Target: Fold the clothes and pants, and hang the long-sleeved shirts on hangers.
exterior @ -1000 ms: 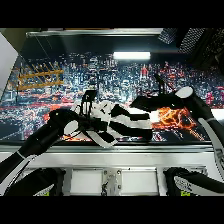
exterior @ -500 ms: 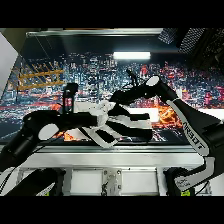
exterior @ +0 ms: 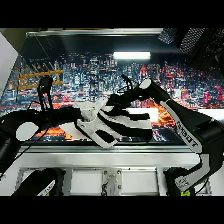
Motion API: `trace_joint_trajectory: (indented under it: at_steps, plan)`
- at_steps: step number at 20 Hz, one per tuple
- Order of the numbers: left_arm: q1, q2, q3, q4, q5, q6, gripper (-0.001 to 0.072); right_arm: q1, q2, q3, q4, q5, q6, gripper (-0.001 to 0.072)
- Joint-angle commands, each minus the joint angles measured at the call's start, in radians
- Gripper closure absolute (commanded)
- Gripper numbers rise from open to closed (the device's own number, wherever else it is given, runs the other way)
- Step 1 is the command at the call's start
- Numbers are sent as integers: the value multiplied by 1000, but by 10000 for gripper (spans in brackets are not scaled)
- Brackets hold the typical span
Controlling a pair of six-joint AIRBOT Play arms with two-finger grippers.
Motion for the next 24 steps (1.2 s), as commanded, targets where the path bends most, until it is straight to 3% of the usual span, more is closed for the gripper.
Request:
trace_joint_trajectory:
  at_steps: [1,7,11,12,14,16,18,21,24]
  plan:
    - [12,5,0,0,-14,3,695,14,-21,1,126,-8,-31,61]
    - [12,5,-1,0,-42,17,695,26,-21,1,232,-102,-30,39]
    - [12,5,-1,-1,-37,17,695,94,-40,2,235,-250,-31,61]
    - [12,5,-1,-2,-38,17,695,108,-47,2,234,-278,-36,191]
    - [12,6,0,-1,-37,17,695,116,-51,2,217,-288,-100,708]
    - [18,5,20,23,-28,17,695,79,-24,21,84,-232,-81,701]
    - [50,5,107,60,29,17,695,5,40,114,-206,-82,29,701]
    - [92,-44,344,14,183,24,695,-87,171,407,-607,182,117,701]
    - [17,-160,638,-6,218,103,695,-92,272,731,-818,328,126,701]
